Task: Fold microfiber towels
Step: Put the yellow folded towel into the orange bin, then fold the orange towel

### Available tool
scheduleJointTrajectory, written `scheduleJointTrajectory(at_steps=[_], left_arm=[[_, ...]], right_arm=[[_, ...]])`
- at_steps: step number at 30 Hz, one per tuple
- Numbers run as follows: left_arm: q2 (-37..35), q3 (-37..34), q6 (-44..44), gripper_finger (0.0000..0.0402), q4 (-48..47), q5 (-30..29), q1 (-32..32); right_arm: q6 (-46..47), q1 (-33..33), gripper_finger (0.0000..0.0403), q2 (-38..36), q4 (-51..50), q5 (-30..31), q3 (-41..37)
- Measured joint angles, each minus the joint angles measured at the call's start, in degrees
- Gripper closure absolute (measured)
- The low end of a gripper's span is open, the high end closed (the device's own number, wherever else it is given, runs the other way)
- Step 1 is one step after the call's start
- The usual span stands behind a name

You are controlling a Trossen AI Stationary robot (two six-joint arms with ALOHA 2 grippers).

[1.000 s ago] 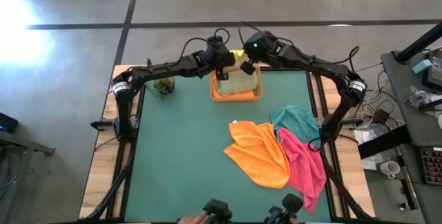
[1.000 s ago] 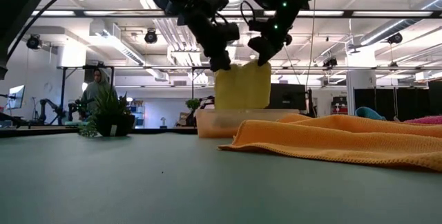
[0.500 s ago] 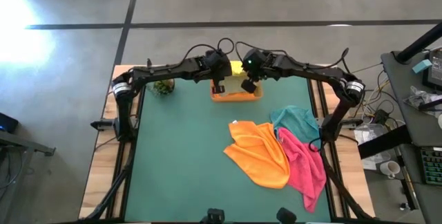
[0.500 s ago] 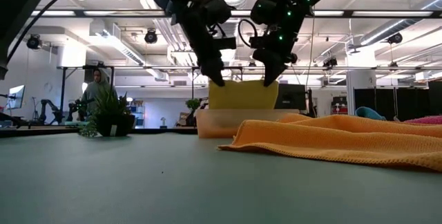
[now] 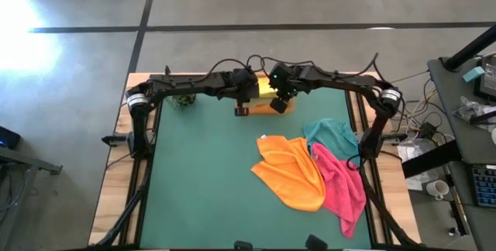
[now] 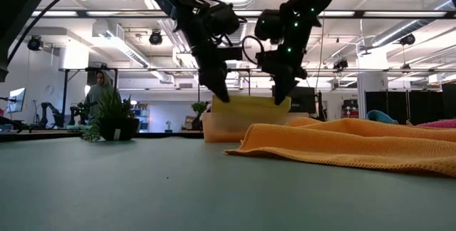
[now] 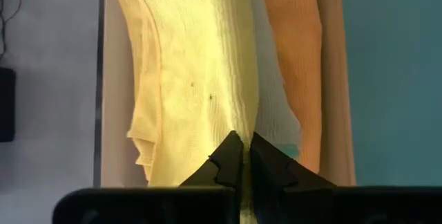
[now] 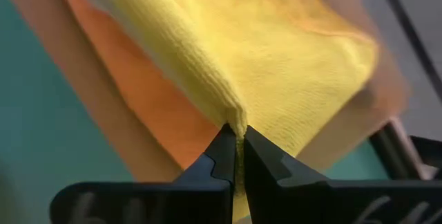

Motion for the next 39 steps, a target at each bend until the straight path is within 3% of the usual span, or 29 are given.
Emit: scheduleJointTrajectory(at_steps=[8,16,24,33,39], left_arm=[[0.0,-0.3,0.3,0.0391,-0.1,0.0,0.0],[0.0,-0.2,1.6,0.0313,-1.0,-0.3,0.0],[-3.9,2.6,1.6,0.0243,-1.0,-1.8,-0.7],[-12.0,3.2,-1.1,0.0233,-5.0,-7.1,-0.7],[-18.2,-1.4,-11.8,0.0233,-12.9,-3.3,-0.8]], right_arm=[[0.5,0.1,0.0376,1.3,-0.8,-2.0,0.0],[1.3,0.0,0.0287,0.9,-1.4,-1.7,0.0],[1.1,0.0,0.0224,-3.0,-10.7,-1.7,5.1],[1.6,0.0,0.0221,-6.8,-10.9,-1.9,6.1],[6.3,0.6,0.0233,-7.3,-19.7,-4.7,6.0]])
